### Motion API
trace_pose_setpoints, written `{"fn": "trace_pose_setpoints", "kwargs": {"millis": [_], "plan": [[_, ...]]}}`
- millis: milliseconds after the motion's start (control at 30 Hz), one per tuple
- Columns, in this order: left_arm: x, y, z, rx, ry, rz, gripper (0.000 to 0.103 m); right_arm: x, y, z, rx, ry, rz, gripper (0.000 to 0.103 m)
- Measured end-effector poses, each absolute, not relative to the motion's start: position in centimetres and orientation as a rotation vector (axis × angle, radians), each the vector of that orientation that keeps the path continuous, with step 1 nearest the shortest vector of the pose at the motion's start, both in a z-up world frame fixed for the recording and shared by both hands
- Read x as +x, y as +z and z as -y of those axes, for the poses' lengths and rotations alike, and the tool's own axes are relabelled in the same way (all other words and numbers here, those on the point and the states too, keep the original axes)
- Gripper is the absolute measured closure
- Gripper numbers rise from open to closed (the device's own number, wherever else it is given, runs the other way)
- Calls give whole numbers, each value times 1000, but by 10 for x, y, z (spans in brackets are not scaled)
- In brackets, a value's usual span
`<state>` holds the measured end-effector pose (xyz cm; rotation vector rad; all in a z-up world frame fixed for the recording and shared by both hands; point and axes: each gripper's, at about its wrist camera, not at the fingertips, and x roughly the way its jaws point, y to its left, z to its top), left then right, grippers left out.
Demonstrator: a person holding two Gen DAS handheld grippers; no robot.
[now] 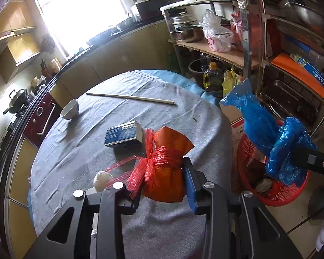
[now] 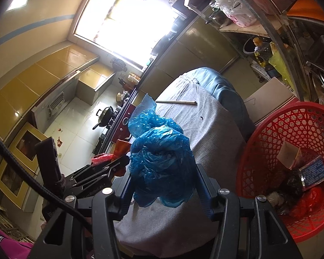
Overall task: Collect trash
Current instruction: 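Carry the orange mesh bag and blue bag toward the red basket with both tools, then open both tools over the red basket to drop both bags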
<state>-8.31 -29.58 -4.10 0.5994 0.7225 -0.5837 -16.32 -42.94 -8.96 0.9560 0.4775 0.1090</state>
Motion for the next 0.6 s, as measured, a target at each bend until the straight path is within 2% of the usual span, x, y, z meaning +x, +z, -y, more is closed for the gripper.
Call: {"fn": "trace_pose_setpoints", "kwargs": {"millis": [600], "plan": [[-104, -64, 354, 670, -680, -727, 66, -188, -105, 462, 1017, 44, -461, 47]]}}
